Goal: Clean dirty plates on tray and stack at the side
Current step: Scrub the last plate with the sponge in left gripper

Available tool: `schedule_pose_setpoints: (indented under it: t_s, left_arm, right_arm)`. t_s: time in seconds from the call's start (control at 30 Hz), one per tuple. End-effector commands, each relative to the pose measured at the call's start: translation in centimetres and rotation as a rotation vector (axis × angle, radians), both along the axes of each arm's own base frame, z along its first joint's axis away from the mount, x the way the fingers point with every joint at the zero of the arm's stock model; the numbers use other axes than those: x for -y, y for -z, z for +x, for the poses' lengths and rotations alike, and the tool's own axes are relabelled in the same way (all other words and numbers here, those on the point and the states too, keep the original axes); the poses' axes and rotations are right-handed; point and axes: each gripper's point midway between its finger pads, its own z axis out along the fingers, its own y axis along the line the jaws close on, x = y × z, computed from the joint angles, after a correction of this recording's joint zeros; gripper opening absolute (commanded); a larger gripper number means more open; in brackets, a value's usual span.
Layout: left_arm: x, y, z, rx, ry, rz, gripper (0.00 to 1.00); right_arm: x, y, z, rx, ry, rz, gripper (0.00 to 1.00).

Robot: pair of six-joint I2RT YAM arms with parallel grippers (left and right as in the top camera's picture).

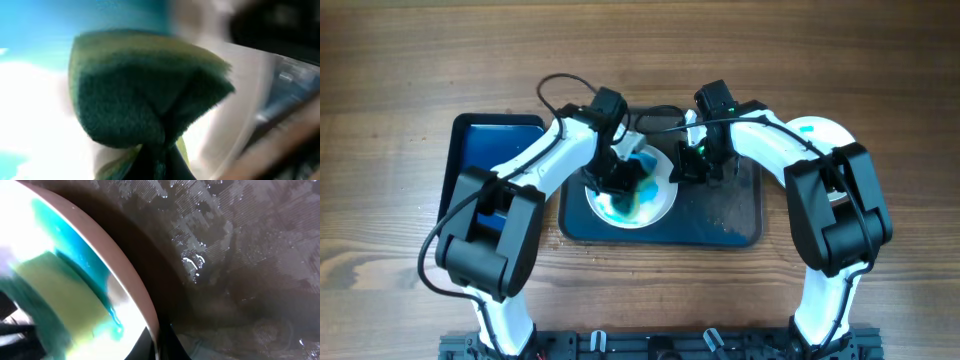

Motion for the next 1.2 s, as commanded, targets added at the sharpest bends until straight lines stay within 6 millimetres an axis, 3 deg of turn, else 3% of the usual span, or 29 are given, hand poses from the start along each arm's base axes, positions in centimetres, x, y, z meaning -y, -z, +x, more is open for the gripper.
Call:
schedule_pose_setpoints:
  t_s: [0.0, 0.07, 0.13, 0.2, 0.27, 0.37, 0.47, 0.6, 0.7, 0.8, 0.87, 0.97, 1.07, 1.13, 1.17]
  left_arm:
    - [3.7, -1.1, -1.6, -0.022, 0.145, -0.252, 0.04]
    - [3.4, -0.4, 0.0, 0.040, 0.110, -0.197, 0.04]
    - [1.7, 0.9, 2.2, 0.099, 0.002, -0.046, 0.04]
    - [-3.1, 2.3, 6.3, 0.248, -0.251, 0.265, 0.04]
    - [-7.0, 1.9, 8.6, 0.378, -0.418, 0.471, 0.04]
    - [-11.4, 0.8, 9.3, 0.465, -0.672, 0.669, 0.04]
    - [-12.5, 0.9, 7.4, 0.399, -0.780, 0.722, 0.04]
    - [-11.3, 1.8, 4.9, 0.254, -0.740, 0.686, 0.04]
    - [-6.2, 2.7, 3.0, 0.081, -0.488, 0.438, 0.04]
    - [-0.4, 1.6, 0.5, -0.039, -0.186, 0.091, 0.04]
    - [1.0, 0.9, -0.1, -0.054, -0.111, -0.010, 0.04]
    - [2.0, 0.4, 0.4, -0.025, -0.070, -0.078, 0.04]
    - [2.3, 0.4, 3.0, 0.074, -0.089, -0.105, 0.04]
    - [-0.8, 1.3, 6.4, 0.166, -0.265, 0.040, 0.04]
    - [-3.2, 1.7, 8.0, 0.217, -0.358, 0.141, 0.04]
  right_arm:
    - [1.7, 2.5, -0.6, -0.037, 0.031, -0.098, 0.04]
    - [1.7, 2.5, -0.6, -0.037, 0.031, -0.098, 0.05]
    - [1.7, 2.5, -0.6, -0.036, 0.030, -0.098, 0.04]
    - [1.7, 2.5, -0.6, -0.036, 0.030, -0.098, 0.04]
    - [1.7, 2.5, -0.6, -0.036, 0.030, -0.099, 0.04]
    - [1.7, 2.5, -0.6, -0.036, 0.030, -0.099, 0.04]
    - [1.7, 2.5, -0.6, -0.035, 0.029, -0.098, 0.04]
    - [1.7, 2.5, -0.5, -0.034, 0.030, -0.097, 0.04]
    - [1.7, 2.5, -0.5, -0.034, 0.030, -0.097, 0.04]
    - [1.7, 2.5, -0.5, -0.034, 0.031, -0.097, 0.04]
    - [1.6, 2.5, -0.5, -0.034, 0.030, -0.097, 0.04]
    - [1.6, 2.5, -0.5, -0.034, 0.030, -0.097, 0.04]
    - [1.6, 2.5, -0.5, -0.035, 0.029, -0.094, 0.04]
    - [1.6, 2.5, -0.5, -0.035, 0.029, -0.094, 0.04]
    - [1.6, 2.5, -0.5, -0.033, 0.026, -0.094, 0.04]
